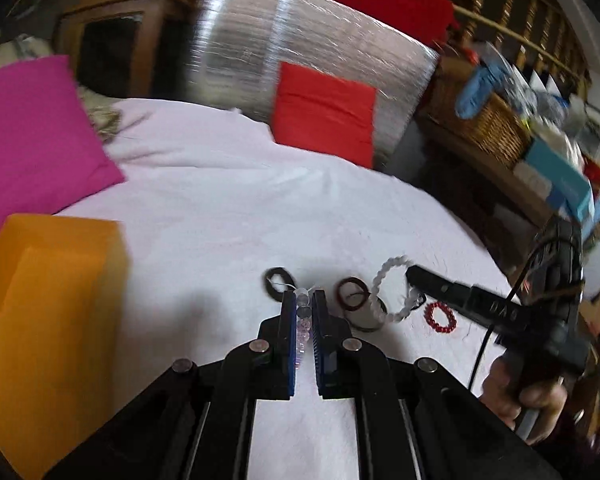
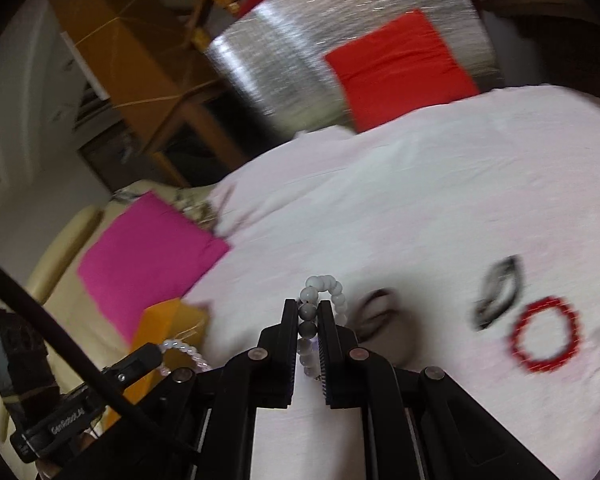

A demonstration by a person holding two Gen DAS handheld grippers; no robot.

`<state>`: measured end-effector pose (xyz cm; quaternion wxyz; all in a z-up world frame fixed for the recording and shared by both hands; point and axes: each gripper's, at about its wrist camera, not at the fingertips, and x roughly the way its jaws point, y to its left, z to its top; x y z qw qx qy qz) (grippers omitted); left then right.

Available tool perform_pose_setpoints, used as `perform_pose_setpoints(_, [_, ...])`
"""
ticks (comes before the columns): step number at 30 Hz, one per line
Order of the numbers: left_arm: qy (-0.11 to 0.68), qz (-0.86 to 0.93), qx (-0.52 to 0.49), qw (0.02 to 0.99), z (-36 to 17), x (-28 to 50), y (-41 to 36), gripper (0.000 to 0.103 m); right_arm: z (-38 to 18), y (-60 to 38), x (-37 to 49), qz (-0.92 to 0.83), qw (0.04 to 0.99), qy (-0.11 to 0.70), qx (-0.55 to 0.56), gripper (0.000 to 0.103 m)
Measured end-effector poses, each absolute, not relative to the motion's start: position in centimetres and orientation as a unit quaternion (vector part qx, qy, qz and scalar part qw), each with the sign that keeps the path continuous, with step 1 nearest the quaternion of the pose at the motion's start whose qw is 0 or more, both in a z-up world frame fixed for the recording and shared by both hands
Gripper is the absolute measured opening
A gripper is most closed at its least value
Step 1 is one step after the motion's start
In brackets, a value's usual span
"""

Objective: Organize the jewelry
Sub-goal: 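Carry both bracelets over the orange box and open both grippers to drop them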

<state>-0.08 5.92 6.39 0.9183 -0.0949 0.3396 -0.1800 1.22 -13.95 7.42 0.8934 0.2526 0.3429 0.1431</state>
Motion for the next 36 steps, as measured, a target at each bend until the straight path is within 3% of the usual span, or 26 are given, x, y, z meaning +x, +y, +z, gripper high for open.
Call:
perform_pose_setpoints(11, [0.306, -0.046, -0.093, 0.946, 10.1, -7.7, 18.4, 0.007, 9.2, 2.4, 0.9, 0.297, 0.847, 0.376, 0.230, 0.011])
perform_pose_setpoints(20, [0.380, 0.032, -0.106, 0.918, 2.9, -7.8, 25.2, 0.007, 8.1, 13.6, 1.5, 0.344, 0.821, 0.421, 0.175, 0.011])
perform_pose_setpoints(27, [0.413, 0.063, -0.110, 0.902, 0.2, -7.4, 26.7, 0.007, 4.8, 16.1, 3.8, 0.312, 0.809, 0.469, 0.166, 0.012])
perform_pose_setpoints(36, [0.394, 0.033, -0.076, 0.916, 3.0, -7.0, 22.4, 0.009, 7.0, 10.7, 3.3, 0.284, 0.836, 0.434, 0.180, 0.012])
